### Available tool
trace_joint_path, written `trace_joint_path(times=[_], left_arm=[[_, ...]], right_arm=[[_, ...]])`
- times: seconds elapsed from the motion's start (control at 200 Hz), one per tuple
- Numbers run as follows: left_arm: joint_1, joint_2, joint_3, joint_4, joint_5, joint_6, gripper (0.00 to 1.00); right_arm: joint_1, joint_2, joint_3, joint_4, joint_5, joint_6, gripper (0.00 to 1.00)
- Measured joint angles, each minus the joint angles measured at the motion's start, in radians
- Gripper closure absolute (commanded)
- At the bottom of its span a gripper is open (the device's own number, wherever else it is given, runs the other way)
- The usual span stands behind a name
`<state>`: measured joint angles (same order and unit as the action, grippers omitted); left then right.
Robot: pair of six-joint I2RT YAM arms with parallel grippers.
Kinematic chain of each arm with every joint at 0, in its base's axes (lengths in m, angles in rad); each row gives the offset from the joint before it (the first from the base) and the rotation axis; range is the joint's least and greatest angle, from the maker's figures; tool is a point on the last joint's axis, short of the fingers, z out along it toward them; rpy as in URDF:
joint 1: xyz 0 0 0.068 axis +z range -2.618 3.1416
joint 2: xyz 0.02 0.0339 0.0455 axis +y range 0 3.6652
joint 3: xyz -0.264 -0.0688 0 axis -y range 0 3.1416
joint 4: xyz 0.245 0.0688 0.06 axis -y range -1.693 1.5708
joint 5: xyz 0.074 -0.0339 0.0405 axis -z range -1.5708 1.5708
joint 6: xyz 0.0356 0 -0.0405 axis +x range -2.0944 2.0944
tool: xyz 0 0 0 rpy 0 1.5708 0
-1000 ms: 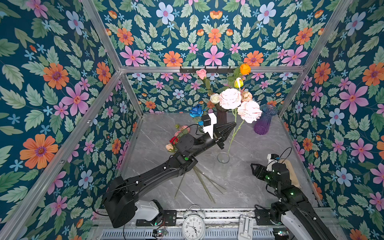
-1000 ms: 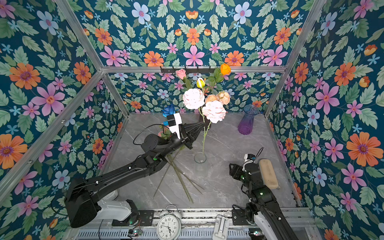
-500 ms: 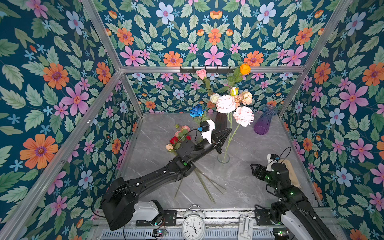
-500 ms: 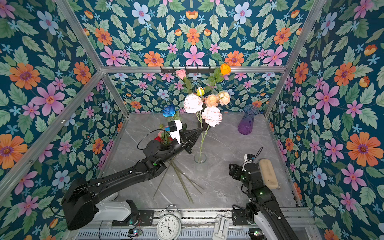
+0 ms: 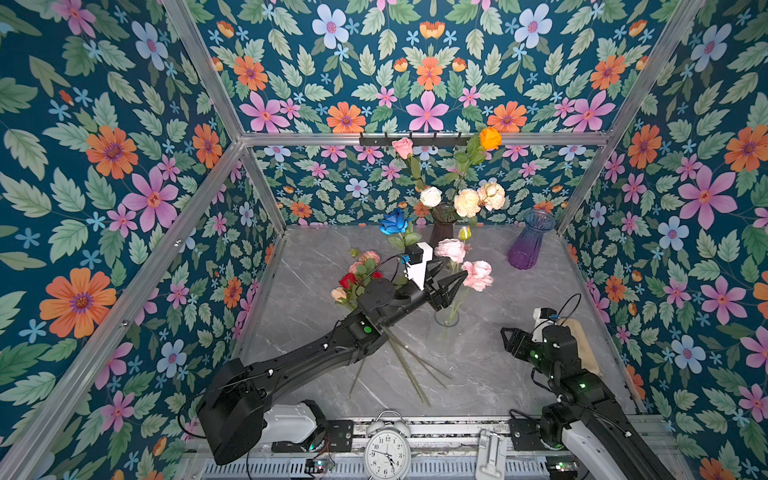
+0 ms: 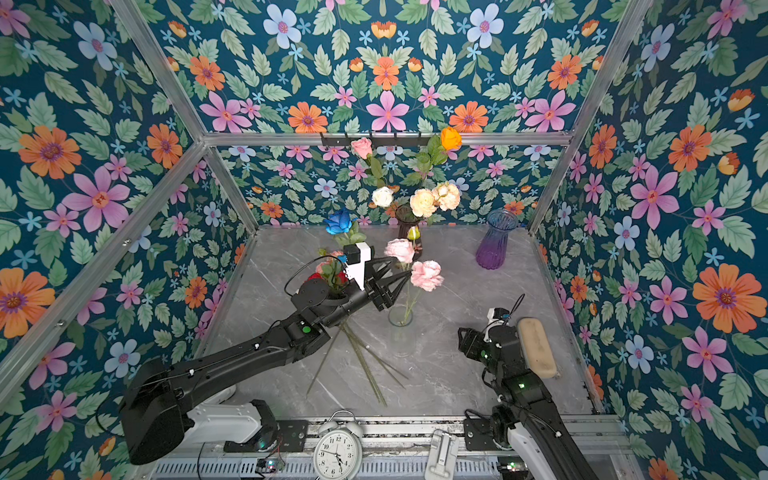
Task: Arrange the flowers into the vase
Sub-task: 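Carry the pink roses over the clear glass vase and lower them in, then open the left gripper and move it back toward the rose bunch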
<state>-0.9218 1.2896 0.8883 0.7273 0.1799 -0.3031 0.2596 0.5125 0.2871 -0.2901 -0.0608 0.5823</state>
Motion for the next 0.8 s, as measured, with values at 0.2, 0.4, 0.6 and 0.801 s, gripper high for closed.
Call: trace_joint_path(times=[0.2,0.4,0.6,0.801], left_arm=[[0.000,-0.024,-0.003,-0.048,-0.040,0.008,0.37],[0.000,-0.081,-0.037,-0.070,-0.076,0.006,0.38],[0.000,-0.181,-0.093,-0.109,-0.124,-0.030,0.37],[-0.001,-0.295,-0.159,-0.244,-0.300,-0.096,0.40]], right_arm=[[0.000,-0.013,0.000,0.000,0.000,0.000,0.27],[0.000,-0.018,0.000,0.000,0.000,0.000,0.27],[0.000,-0.014,0.000,0.000,0.000,0.000,0.27],[0.000,-0.004,-0.002,0.003,-0.001,-0.010,0.27]])
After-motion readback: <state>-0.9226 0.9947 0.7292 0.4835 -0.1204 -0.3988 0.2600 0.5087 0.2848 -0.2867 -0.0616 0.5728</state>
